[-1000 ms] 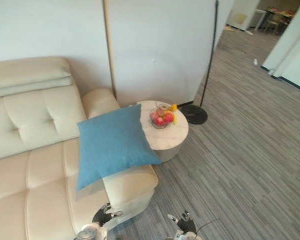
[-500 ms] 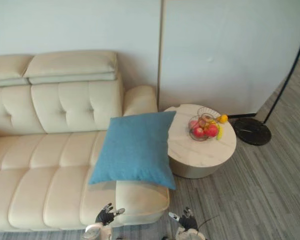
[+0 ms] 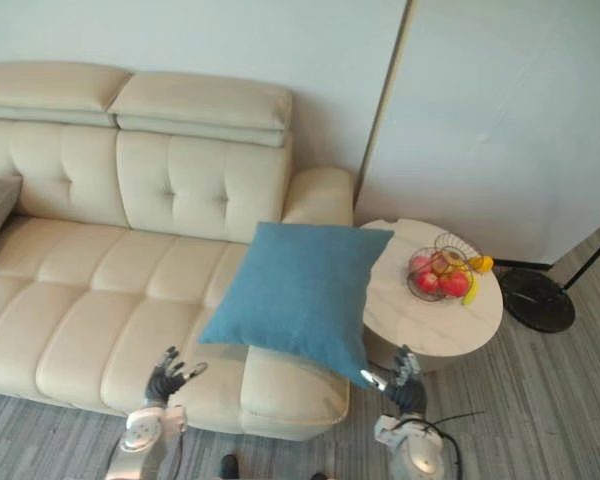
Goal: Pick up cushions and gather them together orderly.
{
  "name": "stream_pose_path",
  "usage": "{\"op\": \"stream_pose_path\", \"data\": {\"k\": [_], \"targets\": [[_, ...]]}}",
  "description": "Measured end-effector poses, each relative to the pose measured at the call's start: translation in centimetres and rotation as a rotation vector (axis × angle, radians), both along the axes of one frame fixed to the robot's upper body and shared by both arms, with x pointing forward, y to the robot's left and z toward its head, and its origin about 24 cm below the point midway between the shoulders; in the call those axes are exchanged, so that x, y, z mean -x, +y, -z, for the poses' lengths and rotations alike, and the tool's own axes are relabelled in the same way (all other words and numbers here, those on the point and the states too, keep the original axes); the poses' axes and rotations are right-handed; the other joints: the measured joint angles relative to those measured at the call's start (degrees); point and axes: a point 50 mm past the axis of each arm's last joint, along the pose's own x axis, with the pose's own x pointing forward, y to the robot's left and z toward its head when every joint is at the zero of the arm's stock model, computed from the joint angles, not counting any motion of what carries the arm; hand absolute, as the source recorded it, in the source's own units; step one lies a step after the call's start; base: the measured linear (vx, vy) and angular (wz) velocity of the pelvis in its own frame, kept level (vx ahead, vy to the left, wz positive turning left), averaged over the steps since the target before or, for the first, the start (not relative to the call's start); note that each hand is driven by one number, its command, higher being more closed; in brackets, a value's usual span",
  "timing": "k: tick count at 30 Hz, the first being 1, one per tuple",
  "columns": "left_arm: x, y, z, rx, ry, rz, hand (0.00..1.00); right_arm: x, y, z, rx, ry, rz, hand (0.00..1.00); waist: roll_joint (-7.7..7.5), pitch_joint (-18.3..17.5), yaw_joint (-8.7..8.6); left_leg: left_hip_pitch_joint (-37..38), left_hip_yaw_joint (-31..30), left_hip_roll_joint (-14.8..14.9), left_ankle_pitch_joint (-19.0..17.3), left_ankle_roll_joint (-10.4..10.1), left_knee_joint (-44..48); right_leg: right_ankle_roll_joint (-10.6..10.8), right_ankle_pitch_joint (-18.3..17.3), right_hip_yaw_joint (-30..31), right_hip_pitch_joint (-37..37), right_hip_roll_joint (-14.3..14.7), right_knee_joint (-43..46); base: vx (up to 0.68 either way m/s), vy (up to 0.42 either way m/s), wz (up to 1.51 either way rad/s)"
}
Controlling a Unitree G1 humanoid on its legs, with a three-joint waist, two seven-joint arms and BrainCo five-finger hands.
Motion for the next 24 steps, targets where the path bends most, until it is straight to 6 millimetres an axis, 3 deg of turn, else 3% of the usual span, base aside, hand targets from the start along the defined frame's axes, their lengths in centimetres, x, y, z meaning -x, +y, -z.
{"op": "stream_pose_path", "data": {"k": [7,10,13,15,17,18,21,22,24], "targets": [[-1.6,2.0,-2.3,-0.056,-0.1,-0.035,0.0,-2.6,-0.4,-2.0,0.045,-0.093,-0.028,0.0,0.48,-0.5,-0.34,-0.2,0.7,-1.0,0.2,0.4,0.0,0.7,2.9,1.6,0.4,-0.1,-3.4,0.02,0.044,-0.09],[-3.5,2.4,-3.7,-0.088,-0.16,-0.044,0.0,-5.1,-0.5,-3.2,0.06,-0.147,-0.047,0.0,1.0,-0.1,-0.35,-0.3,0.7,-1.4,0.3,0.4,0.0,0.6,3.6,1.7,0.7,0.0,-4.4,0.0,0.0,0.0],[-7.2,1.8,-6.3,-0.091,-0.267,-0.03,0.0,-8.3,-0.3,-4.7,0.081,-0.194,-0.059,0.0,1.6,1.6,-0.05,-2.8,0.7,-1.1,1.3,0.7,0.0,0.0,4.4,1.8,-1.8,0.3,-4.0,-0.04,0.0,0.02],[-10.2,0.9,-8.7,-0.092,-0.346,0.0,0.0,-10.7,0.0,-6.8,0.052,-0.275,-0.042,0.0,1.92,4.6,0.77,-6.0,0.8,-0.8,2.7,0.9,0.0,-0.2,4.4,2.3,-6.2,0.3,-1.4,-0.12,-0.004,-0.01],[-12.1,0.4,-10.5,-0.097,-0.4,0.016,0.0,-12.4,0.4,-8.2,0.022,-0.327,-0.031,0.0,1.68,5.7,1.07,-9.2,1.2,-0.3,3.6,0.9,0.4,-0.4,4.6,2.9,-10.2,0.3,0.7,-0.13,-0.02,-0.09],[-13.8,0.1,-12.5,-0.086,-0.458,0.01,0.0,-13.7,0.8,-9.9,-0.009,-0.386,-0.02,0.0,1.1,7.7,1.45,-11.5,1.6,0.0,3.6,0.9,1.9,-0.4,4.6,3.7,-12.9,0.1,2.5,-0.11,-0.016,-0.12],[-15.6,-0.5,-15.0,-0.066,-0.53,0.001,0.0,-15.2,0.9,-12.2,-0.039,-0.461,-0.004,0.0,0.77,8.7,1.5,-14.9,2.4,0.1,3.4,1.0,3.9,-0.4,4.6,4.7,-16.5,-0.2,4.6,-0.1,-0.001,-0.1],[-16.7,-1.0,-16.9,-0.051,-0.588,0.004,0.0,-15.9,0.7,-13.5,-0.049,-0.503,0.011,0.0,0.7,8.9,1.6,-18.0,3.0,0.3,2.5,1.5,6.1,-0.7,4.8,5.1,-19.2,-0.3,5.5,-0.09,0.004,-0.1],[-17.8,-1.4,-18.9,-0.044,-0.635,0.002,0.0,-16.5,0.8,-14.7,-0.061,-0.539,0.018,0.0,0.76,9.9,1.69,-20.5,3.6,0.9,0.9,1.6,8.4,-0.9,4.9,5.3,-20.9,-0.3,6.3,-0.1,0.0,-0.07]]}}
